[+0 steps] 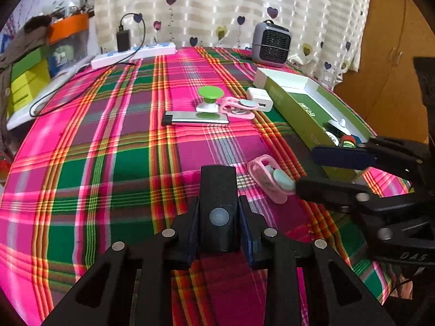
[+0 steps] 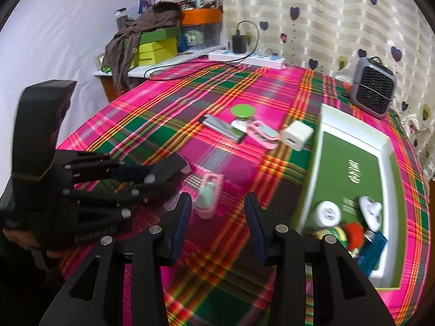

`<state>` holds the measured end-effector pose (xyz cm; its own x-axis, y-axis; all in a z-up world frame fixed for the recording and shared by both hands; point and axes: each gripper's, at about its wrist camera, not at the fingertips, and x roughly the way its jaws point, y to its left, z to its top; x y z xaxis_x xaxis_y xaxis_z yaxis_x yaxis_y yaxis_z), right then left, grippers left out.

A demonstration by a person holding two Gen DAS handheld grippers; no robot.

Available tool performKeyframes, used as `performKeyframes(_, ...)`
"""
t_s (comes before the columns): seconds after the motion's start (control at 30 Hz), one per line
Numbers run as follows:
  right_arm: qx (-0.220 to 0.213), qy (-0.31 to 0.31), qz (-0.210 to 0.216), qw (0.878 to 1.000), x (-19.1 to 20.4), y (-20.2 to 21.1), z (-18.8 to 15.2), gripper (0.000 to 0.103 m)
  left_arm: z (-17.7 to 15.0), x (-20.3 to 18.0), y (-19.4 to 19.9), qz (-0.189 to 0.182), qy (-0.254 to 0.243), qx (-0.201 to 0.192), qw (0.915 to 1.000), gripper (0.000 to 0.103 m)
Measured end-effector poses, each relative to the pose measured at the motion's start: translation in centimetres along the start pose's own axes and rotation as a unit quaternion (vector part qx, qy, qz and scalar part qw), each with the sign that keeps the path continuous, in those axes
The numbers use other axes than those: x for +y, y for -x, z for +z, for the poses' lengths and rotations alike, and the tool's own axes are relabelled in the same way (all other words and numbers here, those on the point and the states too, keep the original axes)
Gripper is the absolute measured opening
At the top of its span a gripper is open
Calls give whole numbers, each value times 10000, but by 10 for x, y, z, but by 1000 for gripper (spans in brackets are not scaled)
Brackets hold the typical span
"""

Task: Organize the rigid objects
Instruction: 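Grasp the pink clip with the right gripper while the left holds the black clip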

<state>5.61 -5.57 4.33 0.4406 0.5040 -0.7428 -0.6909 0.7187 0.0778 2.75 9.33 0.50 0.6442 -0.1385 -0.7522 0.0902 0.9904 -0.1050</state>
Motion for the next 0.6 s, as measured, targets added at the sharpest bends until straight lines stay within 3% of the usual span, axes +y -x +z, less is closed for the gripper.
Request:
performKeyframes(0.33, 439, -194, -180, 9987, 2, -35, 5, 41, -2, 3, 1, -38, 71, 1, 10000, 27)
performKeyframes(0.4, 471, -166, -184, 9986, 4, -36, 5, 34, -2, 4, 2, -29, 54, 5, 10000, 27)
performKeyframes(0.47, 504, -85, -161, 9986, 8, -39, 5, 18, -3, 3, 2, -4, 31, 7, 10000, 27)
performKeyframes(0.6, 459, 7, -158, 9988, 12, -38, 5, 18, -3, 2, 2, 8, 21, 5, 10000, 27)
